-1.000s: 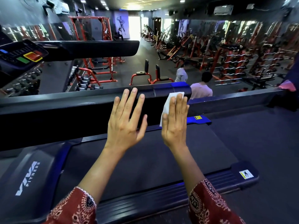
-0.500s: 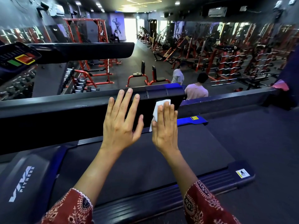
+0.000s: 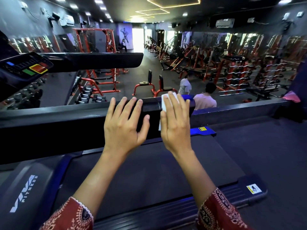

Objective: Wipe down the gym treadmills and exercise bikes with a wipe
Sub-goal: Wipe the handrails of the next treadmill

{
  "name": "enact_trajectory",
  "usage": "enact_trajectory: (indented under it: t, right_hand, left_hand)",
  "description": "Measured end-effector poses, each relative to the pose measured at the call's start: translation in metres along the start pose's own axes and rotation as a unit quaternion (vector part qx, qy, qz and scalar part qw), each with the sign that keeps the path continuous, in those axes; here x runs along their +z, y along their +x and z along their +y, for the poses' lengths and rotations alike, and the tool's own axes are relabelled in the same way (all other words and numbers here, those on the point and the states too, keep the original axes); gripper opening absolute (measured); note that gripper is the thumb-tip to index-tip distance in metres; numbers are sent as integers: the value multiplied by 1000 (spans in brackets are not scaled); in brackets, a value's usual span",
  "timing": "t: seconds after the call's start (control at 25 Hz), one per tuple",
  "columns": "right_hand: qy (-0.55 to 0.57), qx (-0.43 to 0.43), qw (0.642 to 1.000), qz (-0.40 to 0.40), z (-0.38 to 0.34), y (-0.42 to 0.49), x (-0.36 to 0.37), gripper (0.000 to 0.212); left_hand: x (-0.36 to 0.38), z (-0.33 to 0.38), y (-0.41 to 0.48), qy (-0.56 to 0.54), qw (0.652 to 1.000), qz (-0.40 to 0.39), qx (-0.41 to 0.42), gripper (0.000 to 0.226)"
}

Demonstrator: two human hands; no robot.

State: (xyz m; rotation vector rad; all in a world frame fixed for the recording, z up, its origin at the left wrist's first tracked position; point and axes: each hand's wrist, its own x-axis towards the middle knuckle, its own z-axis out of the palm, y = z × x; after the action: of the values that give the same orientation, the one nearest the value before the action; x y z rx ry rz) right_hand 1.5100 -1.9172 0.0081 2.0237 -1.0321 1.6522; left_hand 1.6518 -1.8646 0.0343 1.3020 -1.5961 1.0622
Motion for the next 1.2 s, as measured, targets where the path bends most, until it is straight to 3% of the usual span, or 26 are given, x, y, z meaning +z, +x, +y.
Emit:
enact_trajectory:
  t: [0.04,0.16,0.32,0.48,0.6,0.68,0.8,0.96,1.08,1.2]
  right_hand:
    - [-24,-20,999,-9,6,3,-4,45]
    - [-39,73,997,7,15,20,-10,42]
    - [-54,-12,997,-48,14,26,-13,38]
    - [-75,89,988,-100,15,48,-15,45]
    - [-34,4,987,-157,0,51,-10,46]
    - [-18,-14,991,-129,5,48,-13,40]
    - [-44,77,995,-47,-2,45,-7,36]
    - [-9,-33,998,-54,-24,35,3,33]
    - [-49,72,996,-27,-24,35,4,36]
    - [-18,-10,998,-60,-43,28,10,33]
  left_hand:
    - [-1,0,4,-1,1000,-11,-10,40]
    - [-2,3,15,-11,998,-51,-32,43]
    - [-5,3,28,-21,995,-89,-36,46]
    - [-9,0,32,-22,993,-108,-31,47]
    - [-13,-7,30,-40,994,-96,-29,44]
    - [-15,-13,27,-50,995,-79,-30,40]
    - [-15,-18,23,-48,996,-68,-29,39]
    - [-17,-25,20,-44,997,-61,-23,37]
    - [-20,-35,15,-50,997,-54,-20,35]
    - [-24,-43,11,-47,998,-42,-8,35]
